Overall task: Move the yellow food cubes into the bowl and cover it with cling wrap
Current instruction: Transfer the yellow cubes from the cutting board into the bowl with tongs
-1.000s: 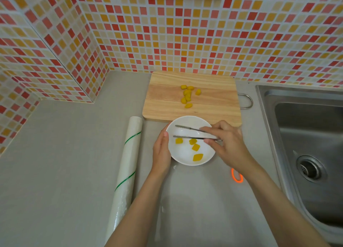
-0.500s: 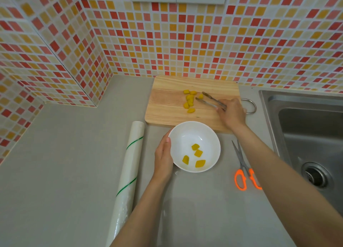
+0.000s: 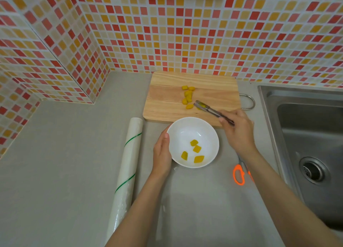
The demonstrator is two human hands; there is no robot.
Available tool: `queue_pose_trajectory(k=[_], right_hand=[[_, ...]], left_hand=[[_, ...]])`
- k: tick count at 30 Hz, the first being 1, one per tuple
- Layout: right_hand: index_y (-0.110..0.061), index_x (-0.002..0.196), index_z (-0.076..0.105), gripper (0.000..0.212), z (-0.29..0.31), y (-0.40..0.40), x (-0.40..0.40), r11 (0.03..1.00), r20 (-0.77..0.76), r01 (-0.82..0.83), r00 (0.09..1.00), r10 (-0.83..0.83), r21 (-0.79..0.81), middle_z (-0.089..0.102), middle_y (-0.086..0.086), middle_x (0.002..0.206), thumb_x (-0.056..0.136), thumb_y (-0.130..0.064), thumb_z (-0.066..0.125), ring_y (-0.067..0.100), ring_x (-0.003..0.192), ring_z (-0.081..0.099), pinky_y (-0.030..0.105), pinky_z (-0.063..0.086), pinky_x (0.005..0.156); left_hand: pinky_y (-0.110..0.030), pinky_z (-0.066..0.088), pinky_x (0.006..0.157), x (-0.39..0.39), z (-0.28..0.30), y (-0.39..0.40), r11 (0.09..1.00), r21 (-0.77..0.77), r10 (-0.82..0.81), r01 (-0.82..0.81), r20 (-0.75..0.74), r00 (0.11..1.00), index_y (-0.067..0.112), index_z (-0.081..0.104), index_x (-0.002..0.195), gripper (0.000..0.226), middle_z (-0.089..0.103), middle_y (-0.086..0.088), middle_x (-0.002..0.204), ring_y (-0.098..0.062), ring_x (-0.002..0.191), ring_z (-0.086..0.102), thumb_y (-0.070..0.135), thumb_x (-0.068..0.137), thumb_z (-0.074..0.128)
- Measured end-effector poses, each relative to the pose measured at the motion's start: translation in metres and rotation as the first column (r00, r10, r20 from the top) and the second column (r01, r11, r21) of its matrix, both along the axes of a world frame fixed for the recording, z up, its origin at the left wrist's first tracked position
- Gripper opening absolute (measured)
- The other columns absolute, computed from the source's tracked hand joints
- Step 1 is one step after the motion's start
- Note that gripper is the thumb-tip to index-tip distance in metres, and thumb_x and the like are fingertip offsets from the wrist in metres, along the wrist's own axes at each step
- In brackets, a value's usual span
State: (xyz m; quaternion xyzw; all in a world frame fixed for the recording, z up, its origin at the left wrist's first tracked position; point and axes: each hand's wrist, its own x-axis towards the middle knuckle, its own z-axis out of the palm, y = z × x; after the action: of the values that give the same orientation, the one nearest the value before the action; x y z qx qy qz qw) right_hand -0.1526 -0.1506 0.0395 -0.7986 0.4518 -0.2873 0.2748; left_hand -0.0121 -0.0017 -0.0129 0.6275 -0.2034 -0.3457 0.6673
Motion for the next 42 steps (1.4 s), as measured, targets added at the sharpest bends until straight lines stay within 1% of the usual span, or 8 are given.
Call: queue_pose_trajectory(k=[7,14,19,23,27,36,40,42], right_hand=[[-0.02,0.116,0.064,0.036,0.008,0.038,-0.028,0.986,-0.073,-0.164,0.984,0.164,-0.004,0.049,0.0,0.083,0.081,-0.012,0.067,0.016,0.077,0.051,0.052,0.045,0.081],[-0.016,0.121,0.06,0.037,0.008,-0.013,0.003,0.999,-0.078,-0.025,0.997,0.027,0.036,0.053,0.011,0.096,0.084,-0.019,0.064,0.029,0.097,0.056,0.047,0.042,0.095],[-0.019,0.118,0.062,0.033,-0.009,-0.052,0.052,0.994,-0.262,-0.007,0.964,0.037,0.112,0.058,0.02,0.109,0.087,-0.025,0.058,0.033,0.109,0.051,0.039,0.04,0.088],[-0.02,0.114,0.065,0.029,-0.021,-0.06,0.074,0.988,-0.301,-0.034,0.951,0.078,0.148,0.059,0.02,0.111,0.087,-0.026,0.056,0.034,0.109,0.051,0.039,0.04,0.087],[-0.018,0.117,0.064,0.031,-0.027,-0.061,0.076,0.991,-0.274,-0.006,0.961,0.044,0.136,0.059,0.019,0.113,0.087,-0.023,0.057,0.035,0.108,0.053,0.042,0.039,0.094],[-0.017,0.114,0.066,0.028,-0.01,-0.042,0.048,0.998,-0.137,-0.044,0.989,0.051,0.053,0.061,0.024,0.092,0.086,-0.017,0.059,0.034,0.093,0.054,0.038,0.043,0.083],[-0.008,0.114,0.065,0.03,0.011,-0.01,0.023,0.994,0.025,-0.09,0.996,0.088,0.064,0.055,0.013,0.088,0.083,-0.012,0.064,0.02,0.083,0.053,0.011,0.037,0.07],[-0.008,0.112,0.065,0.03,0.018,0.009,0.008,0.984,0.057,-0.151,0.988,0.146,0.094,0.052,0.01,0.087,0.082,-0.01,0.065,0.018,0.081,0.053,0.006,0.036,0.072]], left_hand=[[-0.013,0.048,0.088,-0.001,0.0,0.0,1.0,-0.005,-0.003,0.003,0.013,1.0,0.017,0.057,0.127,0.037,0.064,0.002,0.123,-0.005,0.113,0.059,0.024,0.102,0.032],[-0.011,0.047,0.087,-0.001,0.002,0.001,1.0,0.012,0.006,-0.006,0.015,1.0,0.021,0.058,0.125,0.035,0.064,0.005,0.121,-0.003,0.112,0.059,0.024,0.101,0.032],[-0.012,0.048,0.088,0.0,0.001,0.001,1.0,0.027,0.002,-0.002,0.02,1.0,0.021,0.058,0.126,0.036,0.065,0.005,0.121,-0.003,0.112,0.059,0.026,0.101,0.032],[-0.011,0.048,0.084,-0.001,0.003,0.001,0.999,0.034,0.004,-0.004,0.019,1.0,0.03,0.061,0.119,0.033,0.066,0.011,0.117,0.0,0.108,0.061,0.026,0.101,0.033],[-0.01,0.048,0.085,-0.001,0.004,0.001,0.999,0.035,-0.002,0.001,0.025,1.0,0.032,0.06,0.118,0.033,0.066,0.012,0.117,0.001,0.108,0.06,0.025,0.101,0.032],[-0.012,0.048,0.086,-0.001,0.002,0.001,1.0,0.016,-0.001,0.001,0.008,1.0,0.02,0.058,0.126,0.036,0.065,0.005,0.121,-0.002,0.11,0.06,0.024,0.101,0.033],[-0.01,0.048,0.084,-0.001,0.003,0.0,1.0,0.021,0.0,0.0,0.013,1.0,0.023,0.06,0.123,0.034,0.066,0.007,0.118,0.001,0.107,0.061,0.024,0.101,0.033],[-0.01,0.048,0.083,-0.001,0.002,0.0,1.0,0.019,0.006,-0.006,0.012,1.0,0.022,0.06,0.123,0.034,0.066,0.005,0.118,-0.001,0.107,0.061,0.024,0.101,0.033]])
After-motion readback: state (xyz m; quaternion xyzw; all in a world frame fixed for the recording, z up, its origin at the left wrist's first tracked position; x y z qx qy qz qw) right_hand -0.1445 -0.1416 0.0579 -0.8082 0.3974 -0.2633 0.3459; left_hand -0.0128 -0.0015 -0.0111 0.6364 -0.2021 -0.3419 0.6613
